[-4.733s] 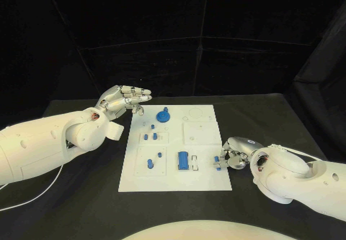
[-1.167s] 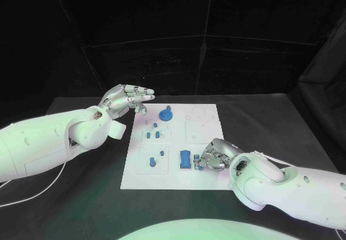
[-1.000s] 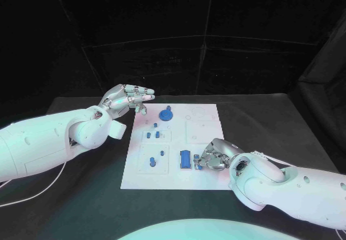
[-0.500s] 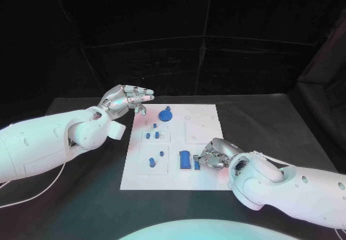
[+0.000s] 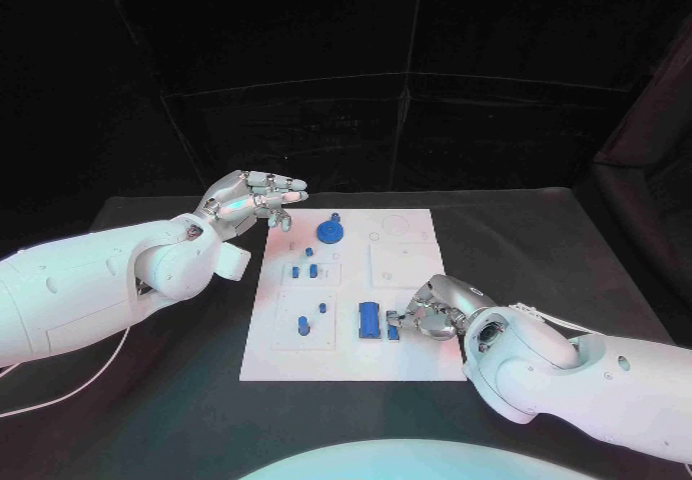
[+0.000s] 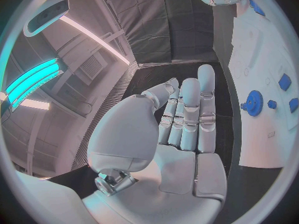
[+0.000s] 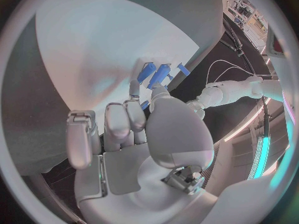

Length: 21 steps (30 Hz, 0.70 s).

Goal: Assemble the parts on the task board

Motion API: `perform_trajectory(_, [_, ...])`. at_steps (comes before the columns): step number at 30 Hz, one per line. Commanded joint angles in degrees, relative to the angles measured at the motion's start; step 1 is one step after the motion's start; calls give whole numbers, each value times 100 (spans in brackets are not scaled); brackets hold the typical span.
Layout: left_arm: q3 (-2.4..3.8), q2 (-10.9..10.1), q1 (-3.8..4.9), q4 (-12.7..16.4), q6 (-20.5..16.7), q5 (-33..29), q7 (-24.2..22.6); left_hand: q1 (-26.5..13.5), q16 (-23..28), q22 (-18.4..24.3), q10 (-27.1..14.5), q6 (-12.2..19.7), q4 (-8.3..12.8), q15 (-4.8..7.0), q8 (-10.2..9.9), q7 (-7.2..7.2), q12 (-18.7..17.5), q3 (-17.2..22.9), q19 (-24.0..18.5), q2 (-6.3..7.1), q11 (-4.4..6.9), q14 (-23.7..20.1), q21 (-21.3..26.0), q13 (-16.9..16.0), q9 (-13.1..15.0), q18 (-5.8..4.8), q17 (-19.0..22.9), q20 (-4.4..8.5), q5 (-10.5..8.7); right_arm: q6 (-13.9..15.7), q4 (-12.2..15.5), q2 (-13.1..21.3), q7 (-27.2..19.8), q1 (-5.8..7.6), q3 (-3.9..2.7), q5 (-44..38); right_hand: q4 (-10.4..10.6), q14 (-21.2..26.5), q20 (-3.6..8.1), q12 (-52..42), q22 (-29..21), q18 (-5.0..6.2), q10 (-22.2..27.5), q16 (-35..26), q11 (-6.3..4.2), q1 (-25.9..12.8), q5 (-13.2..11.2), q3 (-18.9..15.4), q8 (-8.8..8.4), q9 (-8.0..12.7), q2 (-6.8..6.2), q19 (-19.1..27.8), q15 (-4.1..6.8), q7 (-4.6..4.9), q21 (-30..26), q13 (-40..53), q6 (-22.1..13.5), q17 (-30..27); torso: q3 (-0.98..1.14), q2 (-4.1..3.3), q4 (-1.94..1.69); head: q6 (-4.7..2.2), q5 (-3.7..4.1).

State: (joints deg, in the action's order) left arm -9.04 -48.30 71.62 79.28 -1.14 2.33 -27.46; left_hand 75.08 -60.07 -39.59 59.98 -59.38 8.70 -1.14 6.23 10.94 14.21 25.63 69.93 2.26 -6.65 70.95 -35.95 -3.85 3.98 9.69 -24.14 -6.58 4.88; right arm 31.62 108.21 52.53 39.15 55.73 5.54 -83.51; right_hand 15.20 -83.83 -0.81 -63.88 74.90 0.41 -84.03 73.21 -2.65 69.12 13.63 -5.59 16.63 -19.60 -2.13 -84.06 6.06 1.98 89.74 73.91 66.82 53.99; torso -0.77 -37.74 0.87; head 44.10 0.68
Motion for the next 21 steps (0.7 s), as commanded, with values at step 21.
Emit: perform_trajectory(21, [4,10,7,-1,52,-23,-49,-55,3,10,-24,14,-2,-6,25,-24,27,-40,-27,9,11,-44,42,5,-1,79,10,-11,30,-759,-57,104,-387,9,0,259,-367,-101,10,54,1447,-19,15,-65,39,674,-201,-91,-25,-104,67,-553,-30,-5,-44,12,-51,-50,0,-6,-4,3,-11])
